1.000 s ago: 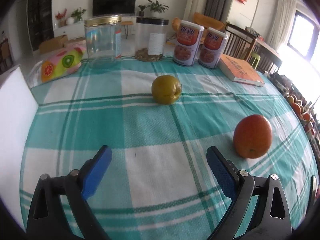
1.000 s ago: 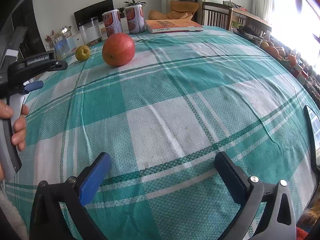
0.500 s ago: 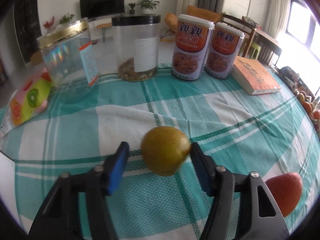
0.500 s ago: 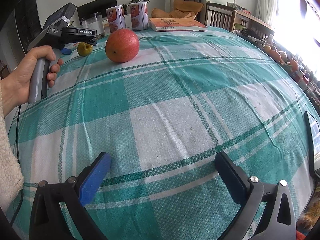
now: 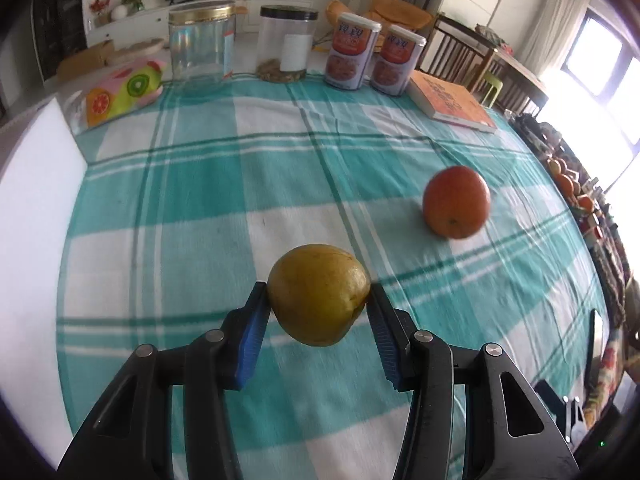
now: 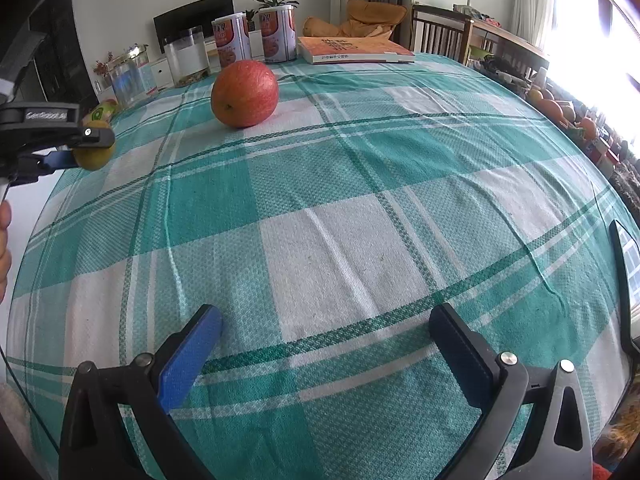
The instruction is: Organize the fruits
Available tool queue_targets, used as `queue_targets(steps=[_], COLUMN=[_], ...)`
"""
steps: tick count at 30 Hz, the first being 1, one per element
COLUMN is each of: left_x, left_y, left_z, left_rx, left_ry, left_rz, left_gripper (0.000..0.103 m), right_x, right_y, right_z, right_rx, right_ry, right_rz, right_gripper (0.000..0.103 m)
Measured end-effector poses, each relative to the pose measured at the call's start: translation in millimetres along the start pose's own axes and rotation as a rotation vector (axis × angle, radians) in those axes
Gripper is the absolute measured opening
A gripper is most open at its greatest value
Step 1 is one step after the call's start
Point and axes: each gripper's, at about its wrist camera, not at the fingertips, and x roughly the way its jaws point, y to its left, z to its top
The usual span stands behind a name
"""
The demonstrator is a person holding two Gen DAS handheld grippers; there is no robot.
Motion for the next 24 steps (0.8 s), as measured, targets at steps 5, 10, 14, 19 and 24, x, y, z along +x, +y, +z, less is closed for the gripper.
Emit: queue_targets(steps=[5, 10, 14, 19, 24], left_x=[-33, -27, -22, -11, 1], left_y=[-7, -2, 4, 6, 3], left_z=[-62, -95, -98, -95, -99], left_rx=[0.011, 0.032, 0.036, 0.062, 0.096], left_ry=[0.056, 0.023, -0.067, -0.124, -0.112], left_rz=[-0.042, 0.062, 0.074, 0.143, 0.191], left_gripper=[0.051, 0.051, 0.055, 0.090, 0.094], right_x=[-1, 0, 0, 0, 0], right_y=[0, 0, 0, 0, 0], right_z=[0, 0, 0, 0, 0], right_rx=[0.000, 0.001, 0.000, 0.000, 0.000], right_ry=[0.000, 0.000, 0.000, 0.000, 0.000], right_rz=[0.000, 0.001, 0.000, 0.000, 0.000], right_gripper=[0.103, 0.103, 0.103, 0.103, 0.103])
